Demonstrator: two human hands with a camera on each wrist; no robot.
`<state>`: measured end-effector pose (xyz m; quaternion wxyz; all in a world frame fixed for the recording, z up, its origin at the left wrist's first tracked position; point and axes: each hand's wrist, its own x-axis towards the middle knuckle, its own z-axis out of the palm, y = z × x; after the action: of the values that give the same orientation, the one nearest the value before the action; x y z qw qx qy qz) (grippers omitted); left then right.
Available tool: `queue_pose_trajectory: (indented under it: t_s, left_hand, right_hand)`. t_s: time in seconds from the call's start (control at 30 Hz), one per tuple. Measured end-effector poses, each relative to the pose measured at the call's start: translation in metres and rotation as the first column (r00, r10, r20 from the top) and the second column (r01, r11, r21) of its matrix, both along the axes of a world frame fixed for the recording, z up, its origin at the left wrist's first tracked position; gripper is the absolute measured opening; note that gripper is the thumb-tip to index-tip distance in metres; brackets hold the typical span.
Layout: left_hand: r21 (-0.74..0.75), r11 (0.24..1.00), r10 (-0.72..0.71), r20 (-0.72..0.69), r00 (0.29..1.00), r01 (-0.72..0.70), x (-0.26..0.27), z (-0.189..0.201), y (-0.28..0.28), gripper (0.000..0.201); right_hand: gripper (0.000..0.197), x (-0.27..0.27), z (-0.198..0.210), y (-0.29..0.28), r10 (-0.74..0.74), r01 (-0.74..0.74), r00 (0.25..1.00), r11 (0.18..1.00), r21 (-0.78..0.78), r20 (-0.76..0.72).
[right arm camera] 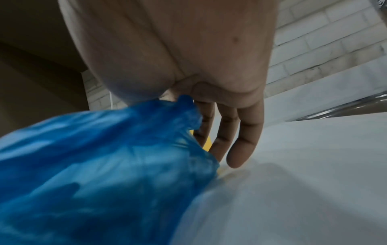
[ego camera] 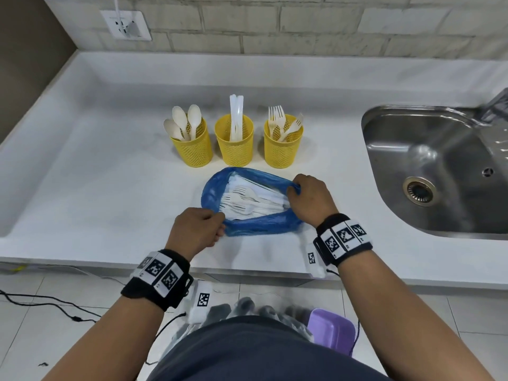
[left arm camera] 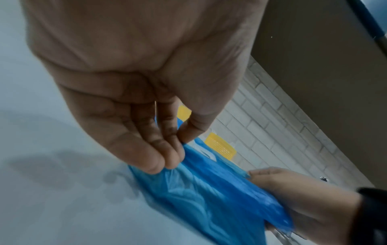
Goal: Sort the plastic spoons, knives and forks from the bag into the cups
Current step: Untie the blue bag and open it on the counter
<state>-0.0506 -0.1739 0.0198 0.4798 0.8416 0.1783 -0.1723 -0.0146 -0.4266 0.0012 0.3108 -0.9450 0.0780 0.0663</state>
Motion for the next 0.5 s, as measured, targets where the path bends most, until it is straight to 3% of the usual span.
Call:
queue_pose_trajectory:
  t_s: [0.1,0.23,0.33,0.43,0.5]
  left_hand:
    - [-0.019,0.999,0.041,0.095,0.995,-0.040,0.013,0.003,0.015,0.023]
    - [-0.015,0.996,0.089,0.183,0.979,-0.088,0.037,0.004,0.030,0.022]
    - [-0.063,0.982,0.187,0.133,0.973,-0.180,0.049,0.008,0.033,0.020]
    - [-0.031,0.993,0.112,-0.027,0.993,-0.113,0.045,0.007,0.031,0.061]
    - [-0.022,1.000,-0.005,-0.065,0.998,0.003,0.037,0.000,0.030,0.069]
  right_hand:
    - [0.030,-0.019,0.000,0.000,0.018,-0.012,0.998,0.996,0.091,-0.063]
    - [0.026,-0.056,-0.004,0.019,0.122,-0.078,0.978,0.967,0.241,-0.170]
    - [0.026,-0.069,-0.005,0.036,0.141,-0.068,0.967,0.945,0.321,-0.210]
    - [0.028,-0.057,0.002,0.039,-0.054,0.117,0.984,0.912,0.394,-0.169]
    - [0.035,-0.041,0.005,0.042,-0.150,0.208,0.974,0.885,0.415,-0.169]
